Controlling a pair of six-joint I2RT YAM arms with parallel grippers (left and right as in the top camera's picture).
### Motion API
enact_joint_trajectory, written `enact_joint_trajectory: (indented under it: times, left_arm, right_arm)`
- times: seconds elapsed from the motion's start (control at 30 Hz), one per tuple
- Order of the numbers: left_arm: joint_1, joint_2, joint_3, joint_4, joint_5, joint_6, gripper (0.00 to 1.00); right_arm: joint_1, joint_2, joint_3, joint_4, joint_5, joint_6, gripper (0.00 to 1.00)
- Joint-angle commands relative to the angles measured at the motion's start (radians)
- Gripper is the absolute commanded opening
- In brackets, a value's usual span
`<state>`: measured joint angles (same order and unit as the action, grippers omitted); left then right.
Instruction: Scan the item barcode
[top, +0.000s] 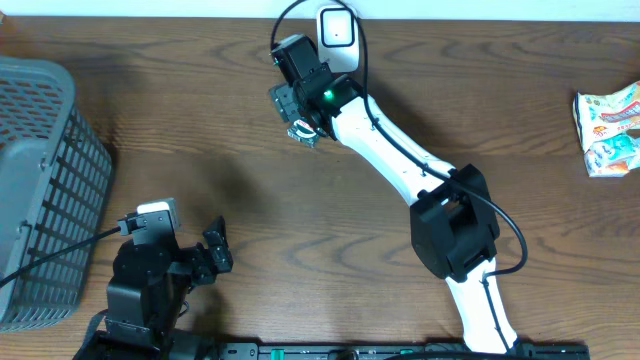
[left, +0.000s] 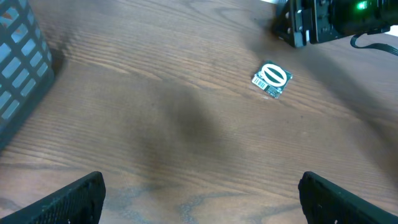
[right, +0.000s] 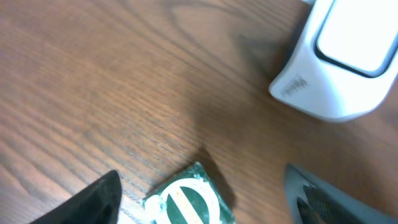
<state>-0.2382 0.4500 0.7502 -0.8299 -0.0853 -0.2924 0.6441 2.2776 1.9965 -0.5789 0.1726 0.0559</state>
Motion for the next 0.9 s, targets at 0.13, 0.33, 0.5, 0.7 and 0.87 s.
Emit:
enact_joint_trajectory:
  times: [0.13, 0.33, 0.5, 0.7, 0.87]
  left_arm:
    - [0.000, -0.002, 0.000, 0.002, -0.013, -0.005, 0.98]
    - [0.000, -0.002, 0.000, 0.002, -0.013, -0.005, 0.98]
    - [0.000, -0.002, 0.000, 0.002, -0.013, -0.005, 0.98]
    - [0.000, -0.002, 0.000, 0.002, -0.013, -0.005, 0.98]
    - [0.000, -0.002, 0.000, 0.002, -0.013, -0.005, 0.98]
  right_arm:
    - [-0.016, 0.067, -0.002, 0.006, -0.133, -0.300, 0.96]
    - [-0.027, 0.093, -0.002, 0.040, -0.259, -0.209, 0.99]
    - [-0.021, 0.098, -0.005, 0.051, -0.251, -0.111, 0.61]
    - [-0.020, 0.098, -0.050, 0.097, -0.217, 0.051, 0.32]
    - [-0.009, 0.098, -0.122, 0.203, -0.216, 0.087, 0.17]
